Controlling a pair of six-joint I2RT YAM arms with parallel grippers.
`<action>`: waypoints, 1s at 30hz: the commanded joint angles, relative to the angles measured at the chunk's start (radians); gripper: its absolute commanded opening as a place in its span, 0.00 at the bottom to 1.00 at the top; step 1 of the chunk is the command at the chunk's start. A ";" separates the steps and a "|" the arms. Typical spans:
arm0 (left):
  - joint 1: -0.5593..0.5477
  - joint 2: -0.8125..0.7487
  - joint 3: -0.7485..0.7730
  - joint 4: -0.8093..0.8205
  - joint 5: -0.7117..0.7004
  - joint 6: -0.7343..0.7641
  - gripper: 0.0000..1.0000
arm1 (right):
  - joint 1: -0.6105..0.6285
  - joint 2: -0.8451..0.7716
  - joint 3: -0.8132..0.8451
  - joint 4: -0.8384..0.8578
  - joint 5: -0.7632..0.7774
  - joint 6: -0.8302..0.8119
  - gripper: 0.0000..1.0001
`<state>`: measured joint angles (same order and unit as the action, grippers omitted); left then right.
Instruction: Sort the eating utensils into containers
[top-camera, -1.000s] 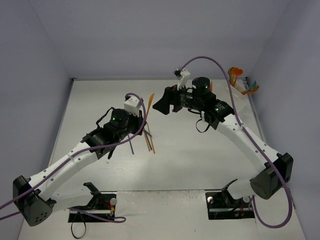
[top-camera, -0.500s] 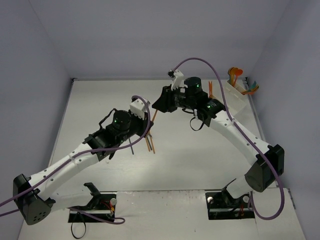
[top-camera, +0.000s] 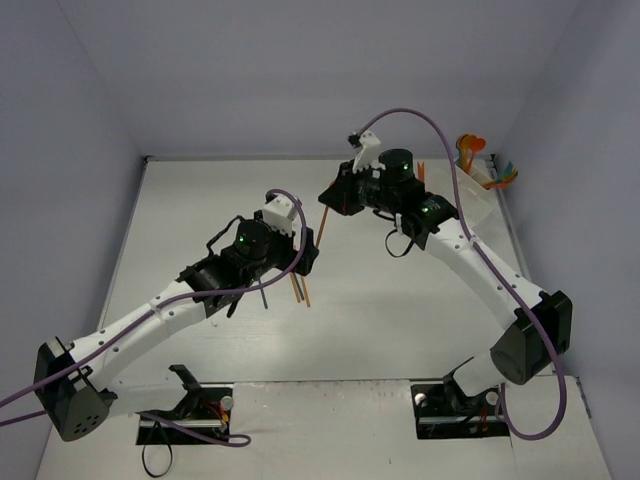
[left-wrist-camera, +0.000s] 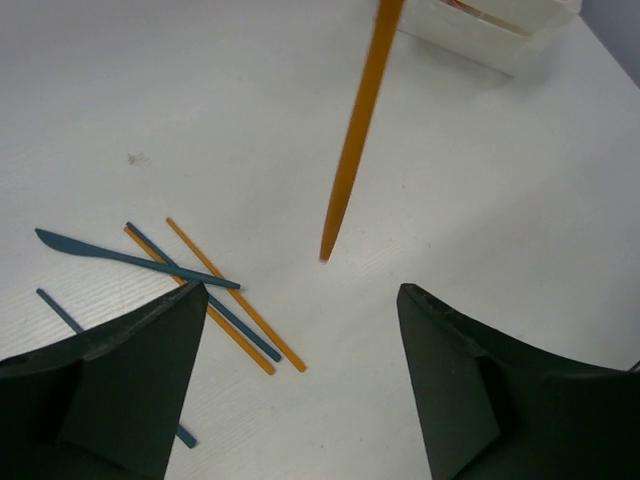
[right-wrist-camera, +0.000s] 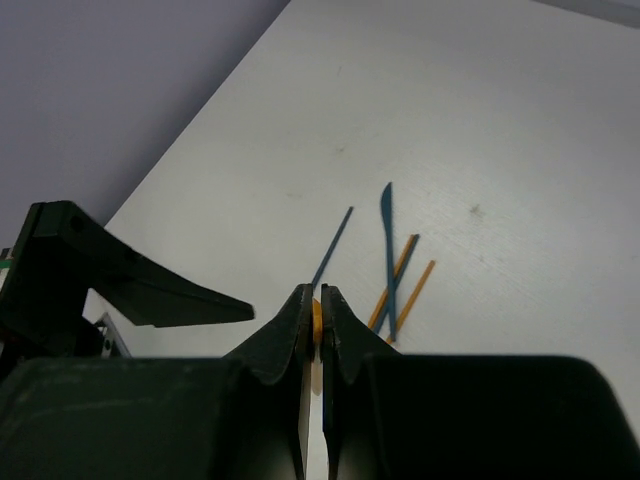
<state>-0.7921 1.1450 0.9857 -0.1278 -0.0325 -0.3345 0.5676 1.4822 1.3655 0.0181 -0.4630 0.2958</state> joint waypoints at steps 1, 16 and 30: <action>-0.002 -0.007 -0.003 0.012 -0.115 -0.095 0.79 | -0.118 -0.068 0.028 0.061 0.056 -0.088 0.00; 0.127 -0.017 -0.129 -0.153 -0.143 -0.379 0.83 | -0.355 0.063 0.162 0.028 0.425 -0.526 0.00; 0.183 -0.026 -0.158 -0.172 -0.103 -0.374 0.83 | -0.424 0.156 0.134 0.033 0.415 -0.541 0.00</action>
<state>-0.6195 1.1313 0.8207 -0.3180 -0.1480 -0.6933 0.1527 1.6362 1.4938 -0.0123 -0.0546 -0.2310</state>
